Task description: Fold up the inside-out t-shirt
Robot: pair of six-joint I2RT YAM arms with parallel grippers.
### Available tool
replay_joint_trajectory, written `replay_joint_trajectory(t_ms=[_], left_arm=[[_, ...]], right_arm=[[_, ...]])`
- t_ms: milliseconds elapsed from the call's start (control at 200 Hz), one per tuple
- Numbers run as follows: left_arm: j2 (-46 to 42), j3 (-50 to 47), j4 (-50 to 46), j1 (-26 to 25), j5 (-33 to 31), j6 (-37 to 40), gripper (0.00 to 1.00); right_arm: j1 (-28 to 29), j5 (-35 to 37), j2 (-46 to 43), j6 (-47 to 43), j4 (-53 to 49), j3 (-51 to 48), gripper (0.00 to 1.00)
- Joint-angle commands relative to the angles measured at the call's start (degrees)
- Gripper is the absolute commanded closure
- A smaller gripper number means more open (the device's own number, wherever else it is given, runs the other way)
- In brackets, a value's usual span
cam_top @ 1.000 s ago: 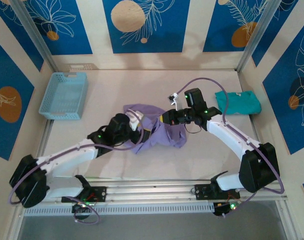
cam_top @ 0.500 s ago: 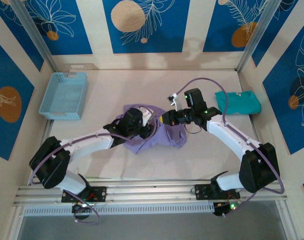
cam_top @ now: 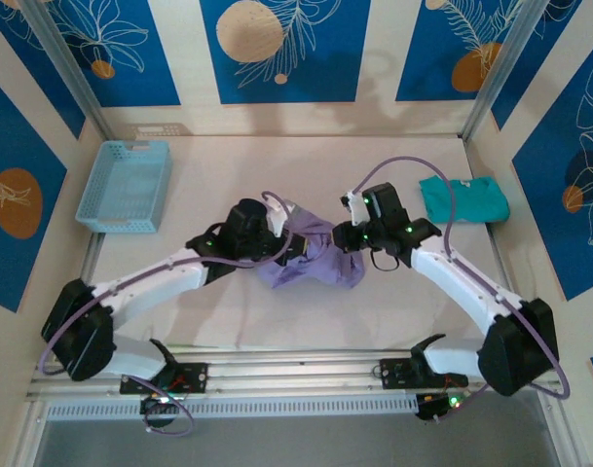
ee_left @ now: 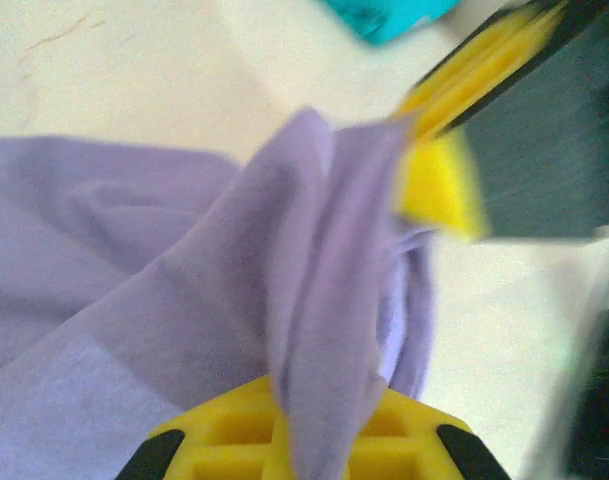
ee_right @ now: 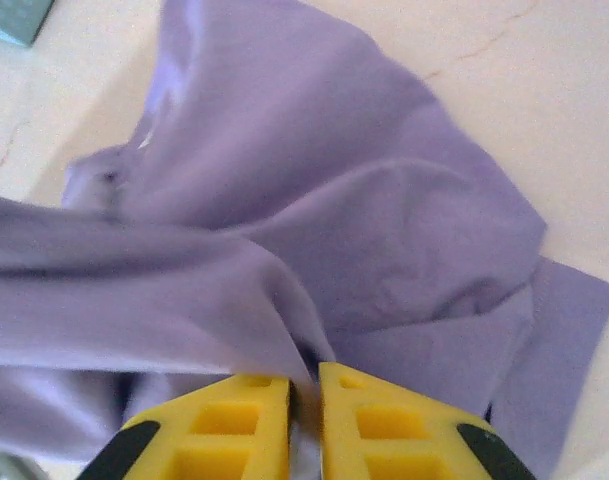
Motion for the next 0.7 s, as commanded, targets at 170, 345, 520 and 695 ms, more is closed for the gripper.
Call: replay_joint_trajectory(t_ms=[170, 345, 520, 695], left_arm=[[-3.54, 2.89, -7.99, 1.46, 4.68, -9.14, 1.00], [-3.56, 3.17, -7.69, 1.55, 5.30, -9.48, 1.00], [-3.93, 3.15, -7.23, 1.55, 6.20, -9.43, 1.00], [-6.08, 1.93, -5.04, 2.60, 9.56, -10.90, 1.00]], right_arm=[[4.70, -2.06, -17.34, 1.15, 2.53, -8.39, 0.58], [12.07, -3.06, -23.70, 6.33, 8.55, -13.03, 0.51], [15.67, 1.25, -16.82, 7.74, 13.95, -12.71, 0.50], [13.96, 11.50, -9.82, 7.78, 7.80, -9.54, 0.75]])
